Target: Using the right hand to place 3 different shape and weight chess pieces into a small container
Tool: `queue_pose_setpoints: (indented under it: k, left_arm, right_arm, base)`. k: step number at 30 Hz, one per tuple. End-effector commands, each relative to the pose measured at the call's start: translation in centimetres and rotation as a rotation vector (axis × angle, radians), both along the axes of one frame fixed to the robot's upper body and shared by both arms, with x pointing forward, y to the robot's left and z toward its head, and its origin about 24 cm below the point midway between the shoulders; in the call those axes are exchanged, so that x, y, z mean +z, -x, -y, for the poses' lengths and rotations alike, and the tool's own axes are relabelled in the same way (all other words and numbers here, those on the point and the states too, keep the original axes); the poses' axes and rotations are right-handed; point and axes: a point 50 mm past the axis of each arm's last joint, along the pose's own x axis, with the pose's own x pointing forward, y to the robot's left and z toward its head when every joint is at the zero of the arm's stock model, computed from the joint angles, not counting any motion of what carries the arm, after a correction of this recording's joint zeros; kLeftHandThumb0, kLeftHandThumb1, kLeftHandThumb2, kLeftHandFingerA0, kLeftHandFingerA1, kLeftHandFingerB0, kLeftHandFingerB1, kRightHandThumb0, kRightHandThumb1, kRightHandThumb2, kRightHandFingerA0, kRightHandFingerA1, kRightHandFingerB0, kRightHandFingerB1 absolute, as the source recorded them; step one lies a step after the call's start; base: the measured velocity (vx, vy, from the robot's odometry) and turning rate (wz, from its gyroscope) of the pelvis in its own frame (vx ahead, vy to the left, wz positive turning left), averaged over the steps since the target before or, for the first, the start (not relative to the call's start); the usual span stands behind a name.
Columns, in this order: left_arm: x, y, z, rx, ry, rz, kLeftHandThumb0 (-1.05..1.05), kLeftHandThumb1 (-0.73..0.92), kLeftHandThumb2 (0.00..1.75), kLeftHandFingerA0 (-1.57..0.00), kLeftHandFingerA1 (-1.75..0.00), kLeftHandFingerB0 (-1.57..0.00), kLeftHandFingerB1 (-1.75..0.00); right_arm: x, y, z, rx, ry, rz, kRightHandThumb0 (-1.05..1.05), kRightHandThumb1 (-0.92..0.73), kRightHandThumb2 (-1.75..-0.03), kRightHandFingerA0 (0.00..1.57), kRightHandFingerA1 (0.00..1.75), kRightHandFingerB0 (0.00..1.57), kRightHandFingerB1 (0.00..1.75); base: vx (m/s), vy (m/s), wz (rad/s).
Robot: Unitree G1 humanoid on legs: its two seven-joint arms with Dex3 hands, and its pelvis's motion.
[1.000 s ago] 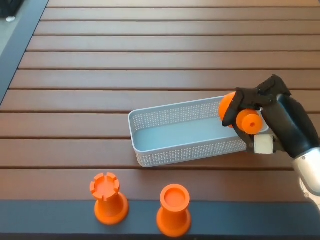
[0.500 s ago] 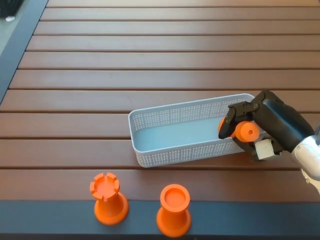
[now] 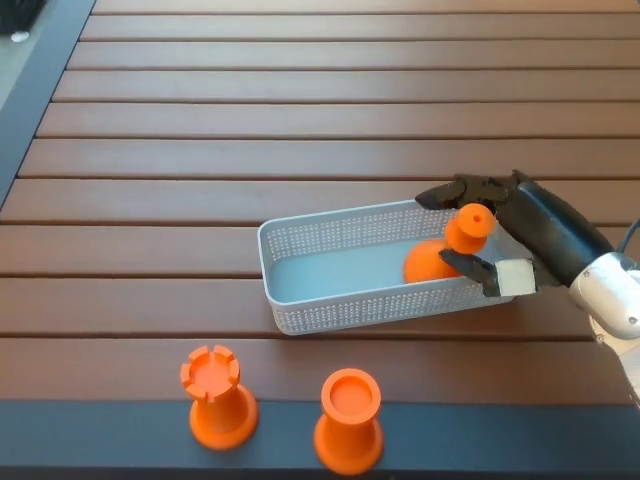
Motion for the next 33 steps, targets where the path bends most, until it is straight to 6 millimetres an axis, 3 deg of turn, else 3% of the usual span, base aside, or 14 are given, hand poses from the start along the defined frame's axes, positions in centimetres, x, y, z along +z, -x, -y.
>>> queue_pose_setpoints:
  k: [1, 2, 8, 9, 12, 13, 15, 18, 19, 27, 28, 29, 30, 33]
  left_arm:
    - [-0.1, 0.9, -0.4, 0.004, 0.009, -0.032, -0.28, 0.10, 1.75, -1.55, -1.18, -1.46, -1.14]
    - [-0.1, 0.9, -0.4, 0.004, 0.010, -0.033, -0.26, 0.11, 1.71, -1.55, -1.19, -1.46, -1.14]
    - [-0.3, 1.3, -0.3, 0.008, 0.017, -0.054, -0.25, 0.11, 1.73, -1.56, -1.21, -1.49, -1.12]
    - [-0.4, 1.3, -0.3, 0.014, 0.026, -0.057, -0.25, 0.11, 1.68, -1.55, -1.22, -1.48, -1.15]
    - [-0.5, 1.3, -0.4, 0.012, 0.022, -0.065, -0.25, 0.11, 1.68, -1.55, -1.22, -1.48, -1.15]
    - [-0.5, 1.3, -0.4, 0.003, 0.012, -0.072, -0.06, 0.42, 1.21, -1.44, -1.31, -1.45, -1.30]
    - [-0.5, 1.3, -0.4, -0.008, -0.002, -0.071, -0.07, 0.42, 1.21, -1.44, -1.31, -1.45, -1.30]
    - [-0.4, 1.3, -0.4, 0.004, 0.012, -0.059, -0.25, 0.07, 1.75, -1.57, -1.19, -1.53, -1.13]
    - [-0.4, 1.5, -0.5, 0.003, 0.001, -0.063, -0.08, 0.39, 1.20, -1.45, -1.32, -1.46, -1.31]
    - [-0.6, 1.6, -0.4, 0.004, -0.014, -0.095, -0.06, 0.38, 1.19, -1.45, -1.32, -1.46, -1.32]
    - [-0.6, 1.6, -0.5, 0.003, -0.020, -0.098, -0.06, 0.38, 1.19, -1.45, -1.32, -1.46, -1.32]
    - [-0.7, 1.6, -0.4, 0.003, -0.020, -0.100, -0.23, 0.14, 1.75, -1.52, -1.30, -1.47, -1.22]
    - [-0.7, 1.6, -0.4, 0.002, -0.030, -0.102, -0.06, 0.36, 1.19, -1.45, -1.33, -1.46, -1.32]
    - [-0.6, 1.6, -0.5, 0.007, -0.033, -0.095, -0.05, 0.38, 1.20, -1.44, -1.32, -1.46, -1.32]
  right_arm:
    - [1.8, -1.0, 1.2, -0.129, -0.052, 0.049, -0.70, -0.75, -0.63, 0.03, 0.45, 0.14, 0.29]
    - [2.0, -1.1, 1.2, -0.140, -0.060, 0.057, -0.73, -0.55, -0.93, 0.01, 0.39, 0.08, 0.38]
    - [2.7, -1.2, 1.3, -0.195, -0.064, 0.097, -0.74, -0.69, -0.62, 0.00, 0.28, 0.07, 0.30]
    - [2.7, -1.1, 1.3, -0.199, -0.063, 0.098, -0.81, -0.53, -0.92, 0.00, 0.24, 0.07, 0.30]
    - [2.7, -1.1, 1.2, -0.204, -0.063, 0.097, -0.81, -0.53, -0.92, 0.00, 0.24, 0.07, 0.30]
    - [2.6, -1.0, 1.2, -0.211, -0.052, 0.102, -0.76, -0.49, -0.91, 0.00, 0.28, 0.08, 0.34]
    - [2.4, -0.9, 1.2, -0.216, -0.039, 0.108, -0.76, -0.64, -0.60, 0.00, 0.32, 0.08, 0.30]
    - [2.4, -0.8, 1.1, -0.212, -0.035, 0.112, -0.77, -0.64, -0.57, 0.00, 0.32, 0.09, 0.30]
    - [2.3, -0.7, 0.9, -0.191, -0.032, 0.115, -0.77, -0.48, -0.90, 0.00, 0.27, 0.05, 0.33]
    - [3.0, -0.4, -0.2, -0.148, 0.029, 0.181, -0.93, -0.53, -0.91, 0.00, 0.11, 0.02, 0.16]
    - [3.1, -0.5, -0.2, -0.154, 0.032, 0.188, -0.93, -0.53, -0.91, 0.00, 0.11, 0.02, 0.16]
    - [3.0, -0.5, -0.1, -0.156, 0.034, 0.188, -1.05, -0.59, -0.98, 0.00, 0.10, 0.00, 0.02]
    - [3.2, -0.5, 0.0, -0.161, 0.040, 0.192, -1.05, -0.59, -0.98, 0.00, 0.07, 0.00, 0.00]
    - [3.5, -0.3, 0.1, -0.166, 0.051, 0.198, -1.05, -0.59, -0.98, 0.00, 0.10, 0.00, 0.00]
  base:
    - [0.00, 0.000, 0.00]
    - [0.00, 0.000, 0.00]
    - [0.00, 0.000, 0.00]
    - [0.00, 0.000, 0.00]
    - [0.00, 0.000, 0.00]
    - [0.00, 0.000, 0.00]
    - [0.00, 0.000, 0.00]
    - [0.00, 0.000, 0.00]
    - [0.00, 0.000, 0.00]
    - [0.00, 0.000, 0.00]
    - [0.00, 0.000, 0.00]
    - [0.00, 0.000, 0.00]
    - [0.00, 0.000, 0.00]
    - [0.00, 0.000, 0.00]
